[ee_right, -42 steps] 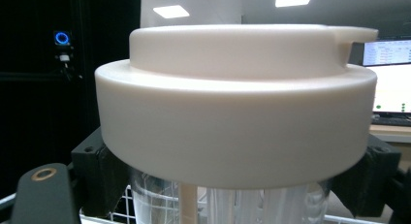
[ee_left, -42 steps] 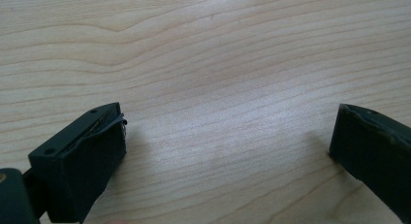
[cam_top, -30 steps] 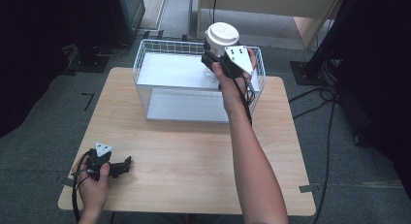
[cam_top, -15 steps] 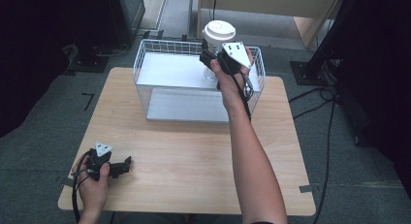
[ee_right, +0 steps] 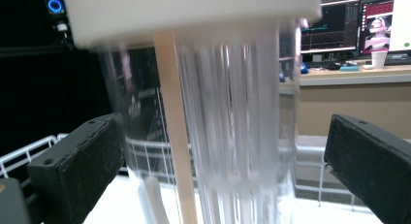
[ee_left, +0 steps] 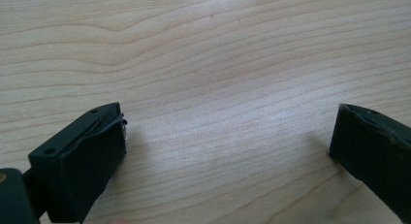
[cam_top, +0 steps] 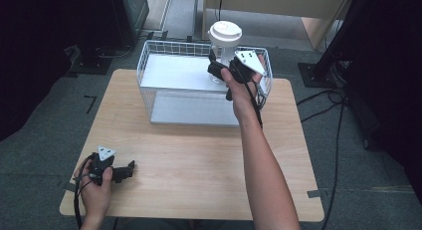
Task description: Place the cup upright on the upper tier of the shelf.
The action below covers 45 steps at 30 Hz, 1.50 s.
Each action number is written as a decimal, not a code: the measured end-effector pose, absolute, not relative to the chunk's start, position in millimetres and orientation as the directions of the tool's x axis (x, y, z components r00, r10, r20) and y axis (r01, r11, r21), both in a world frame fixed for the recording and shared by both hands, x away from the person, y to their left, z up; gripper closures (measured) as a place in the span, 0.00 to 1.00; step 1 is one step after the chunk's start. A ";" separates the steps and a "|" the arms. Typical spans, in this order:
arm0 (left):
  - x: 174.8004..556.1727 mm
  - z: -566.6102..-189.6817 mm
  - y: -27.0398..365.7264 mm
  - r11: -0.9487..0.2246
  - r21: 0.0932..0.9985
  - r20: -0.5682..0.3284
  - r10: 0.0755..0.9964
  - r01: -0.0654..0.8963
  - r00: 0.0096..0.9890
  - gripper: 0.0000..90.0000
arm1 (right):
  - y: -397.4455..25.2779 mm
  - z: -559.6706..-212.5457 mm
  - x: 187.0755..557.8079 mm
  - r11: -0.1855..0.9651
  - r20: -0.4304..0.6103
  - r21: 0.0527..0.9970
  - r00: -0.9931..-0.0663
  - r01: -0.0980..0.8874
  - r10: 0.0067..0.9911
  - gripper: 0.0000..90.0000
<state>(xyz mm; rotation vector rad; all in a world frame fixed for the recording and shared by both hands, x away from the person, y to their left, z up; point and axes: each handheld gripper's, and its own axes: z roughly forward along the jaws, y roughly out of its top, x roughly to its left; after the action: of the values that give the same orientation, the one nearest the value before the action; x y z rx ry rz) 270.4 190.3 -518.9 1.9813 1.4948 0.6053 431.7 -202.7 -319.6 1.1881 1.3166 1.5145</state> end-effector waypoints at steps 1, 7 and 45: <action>270.4 -518.9 190.3 -0.205 0.684 0.013 0.963 0.700 0.269 0.00 | -203.6 -321.4 430.2 -0.142 0.141 0.990 -0.253 0.014 0.957 0.00; 270.3 -518.9 190.2 -0.204 0.683 0.012 0.963 0.701 0.269 0.00 | -206.6 -329.0 419.1 -0.125 0.124 0.992 -0.261 0.014 0.957 0.00; 271.3 -518.8 189.4 -0.203 0.682 0.014 0.964 0.702 0.265 0.00 | -283.4 -381.3 321.9 -0.057 0.054 0.998 -0.238 -0.003 0.970 0.00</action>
<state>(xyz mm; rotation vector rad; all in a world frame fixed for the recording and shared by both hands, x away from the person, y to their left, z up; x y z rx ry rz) 271.3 189.4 -518.8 1.9799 1.5012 0.6078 321.9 -283.4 -381.3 1.1202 1.3497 1.4316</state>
